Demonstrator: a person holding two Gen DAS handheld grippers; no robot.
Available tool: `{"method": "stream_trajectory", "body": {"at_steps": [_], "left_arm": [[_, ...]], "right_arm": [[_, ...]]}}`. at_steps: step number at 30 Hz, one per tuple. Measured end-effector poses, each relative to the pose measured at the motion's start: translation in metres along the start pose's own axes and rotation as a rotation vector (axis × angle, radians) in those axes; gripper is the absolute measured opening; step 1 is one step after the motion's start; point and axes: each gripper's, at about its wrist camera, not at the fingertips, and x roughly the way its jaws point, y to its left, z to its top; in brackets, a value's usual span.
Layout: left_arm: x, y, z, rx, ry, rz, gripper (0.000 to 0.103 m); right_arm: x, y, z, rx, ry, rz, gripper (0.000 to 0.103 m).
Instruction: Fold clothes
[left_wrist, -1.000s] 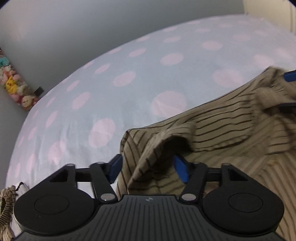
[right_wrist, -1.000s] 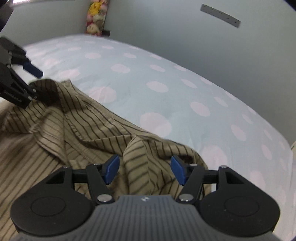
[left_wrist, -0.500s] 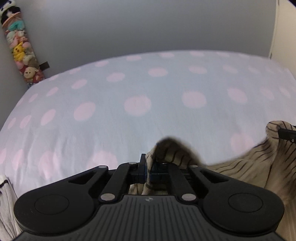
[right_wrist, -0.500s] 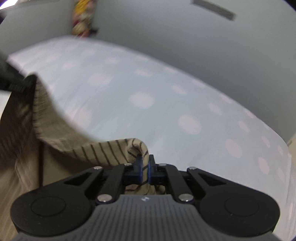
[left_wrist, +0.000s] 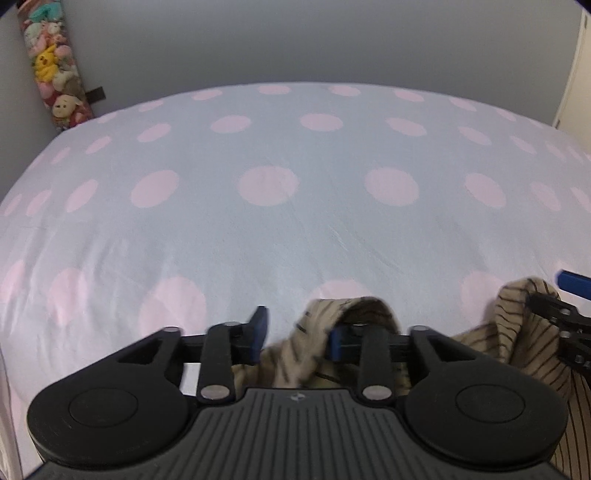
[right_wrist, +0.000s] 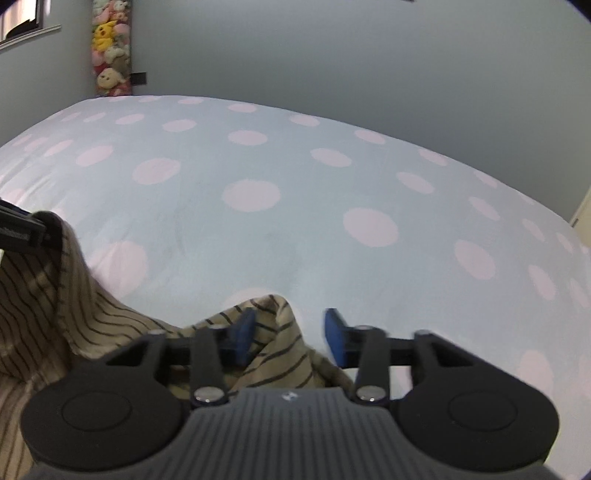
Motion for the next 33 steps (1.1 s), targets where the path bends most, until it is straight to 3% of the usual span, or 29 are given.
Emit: {"method": "stream_trajectory", "body": {"at_steps": [2,4,6,7,8,9,13,17,21,25,28,30,33], "left_arm": [[-0.006,0.009,0.005,-0.012,-0.024,0.009,0.047],[-0.011,0.019,0.01,-0.018,-0.042,0.014,0.048],[-0.012,0.023,0.012,-0.022,-0.05,0.001,0.05],[-0.012,0.025,0.012,-0.023,-0.052,-0.005,0.052],[-0.01,0.026,0.01,-0.024,-0.046,-0.006,0.052],[-0.009,0.027,0.008,-0.025,-0.041,-0.008,0.052],[-0.009,0.028,0.0,-0.059,-0.017,-0.044,0.052],[-0.025,0.029,0.0,-0.049,-0.013,-0.099,0.052],[-0.047,0.042,-0.002,-0.051,-0.013,-0.149,0.052],[-0.075,0.067,-0.017,-0.017,-0.037,-0.132,0.053],[-0.085,0.099,-0.037,-0.037,-0.008,-0.103,0.053],[-0.087,0.12,-0.052,-0.061,0.017,-0.081,0.053],[-0.089,0.147,-0.076,-0.102,0.053,-0.067,0.053]], "right_arm": [[-0.003,-0.01,0.0,0.025,-0.011,0.006,0.048],[-0.018,-0.025,-0.001,0.079,-0.041,0.055,0.056],[-0.035,-0.028,-0.007,0.053,-0.084,0.105,0.054],[-0.044,-0.027,-0.01,0.025,-0.107,0.131,0.049],[-0.053,-0.027,-0.014,-0.004,-0.131,0.156,0.023],[-0.058,-0.023,-0.019,-0.032,-0.14,0.189,0.005],[-0.043,0.014,-0.038,-0.091,-0.036,0.325,0.006],[0.007,0.053,-0.043,-0.088,0.096,0.31,0.006],[0.038,0.061,-0.02,0.042,0.08,0.238,0.005],[0.06,0.059,0.006,0.169,0.097,0.15,0.005],[0.064,0.054,0.017,0.264,0.08,0.118,0.016],[0.062,0.049,0.023,0.313,0.054,0.108,0.031],[0.051,0.036,0.028,0.341,0.029,0.116,0.031]]}}
